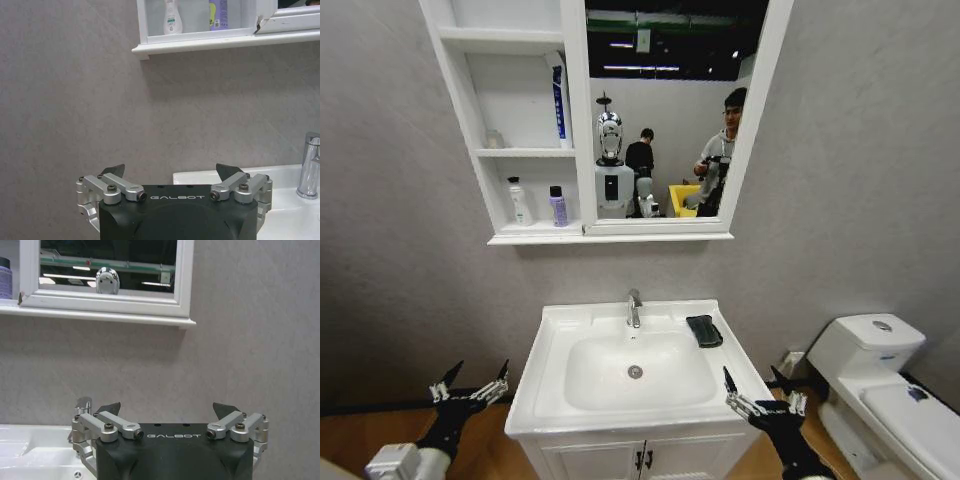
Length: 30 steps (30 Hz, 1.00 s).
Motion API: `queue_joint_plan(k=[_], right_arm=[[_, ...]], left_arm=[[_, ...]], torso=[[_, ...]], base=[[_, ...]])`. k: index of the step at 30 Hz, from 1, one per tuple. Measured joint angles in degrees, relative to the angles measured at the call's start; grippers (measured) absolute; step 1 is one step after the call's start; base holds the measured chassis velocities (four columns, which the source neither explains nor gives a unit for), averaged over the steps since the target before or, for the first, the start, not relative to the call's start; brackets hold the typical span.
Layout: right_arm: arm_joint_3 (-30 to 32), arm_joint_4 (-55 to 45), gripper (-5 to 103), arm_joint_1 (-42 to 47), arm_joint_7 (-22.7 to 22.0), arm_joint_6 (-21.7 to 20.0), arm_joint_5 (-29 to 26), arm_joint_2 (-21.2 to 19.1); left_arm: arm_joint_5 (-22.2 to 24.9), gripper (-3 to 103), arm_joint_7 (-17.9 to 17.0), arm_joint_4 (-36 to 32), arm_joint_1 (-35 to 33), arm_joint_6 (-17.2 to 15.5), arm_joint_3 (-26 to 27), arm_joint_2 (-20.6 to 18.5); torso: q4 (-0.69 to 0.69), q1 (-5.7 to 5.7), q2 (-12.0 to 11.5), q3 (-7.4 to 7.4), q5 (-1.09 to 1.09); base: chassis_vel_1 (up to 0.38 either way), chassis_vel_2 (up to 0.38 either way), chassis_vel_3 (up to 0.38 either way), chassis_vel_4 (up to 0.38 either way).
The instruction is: Move facial cleanser and shampoo from washbasin to cabinet, then wipe washbasin with towel.
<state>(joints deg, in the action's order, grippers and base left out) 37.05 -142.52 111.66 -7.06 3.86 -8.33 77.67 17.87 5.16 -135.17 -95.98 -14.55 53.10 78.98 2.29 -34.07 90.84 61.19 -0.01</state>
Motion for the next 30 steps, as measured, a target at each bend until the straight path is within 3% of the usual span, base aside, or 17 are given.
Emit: queue_joint_plan(k=[1, 2, 4, 30], right_arm=[[0.0, 0.0, 100, 0.0, 0.0, 0.0, 0.0, 0.0], [0.0, 1.6, 100, 1.1, 0.4, 3.4, 1.9, 0.8], [-0.4, 2.9, 100, 2.7, 0.7, 5.1, 2.4, 1.6], [-0.8, 3.4, 100, 3.1, 0.9, 5.2, 1.7, 1.7]], left_arm=[[0.0, 100, 0.0, 0.0, 0.0, 0.0, 0.0, 0.0], [0.0, 100, 0.0, 0.0, 0.0, 0.0, 0.0, 0.0], [0.0, 100, 0.0, 0.0, 0.0, 0.0, 0.0, 0.0], [0.0, 100, 0.0, 0.0, 0.0, 0.0, 0.0, 0.0]], torso=[[0.00, 0.00, 0.0, 0.00, 0.00], [0.01, 0.00, 0.0, 0.00, 0.01], [0.02, 0.00, 0.0, 0.00, 0.02], [0.01, -0.01, 0.0, 0.00, 0.01]], base=[[0.000, 0.000, 0.000, 0.000], [0.000, 0.000, 0.000, 0.000], [0.000, 0.000, 0.000, 0.000], [0.000, 0.000, 0.000, 0.000]])
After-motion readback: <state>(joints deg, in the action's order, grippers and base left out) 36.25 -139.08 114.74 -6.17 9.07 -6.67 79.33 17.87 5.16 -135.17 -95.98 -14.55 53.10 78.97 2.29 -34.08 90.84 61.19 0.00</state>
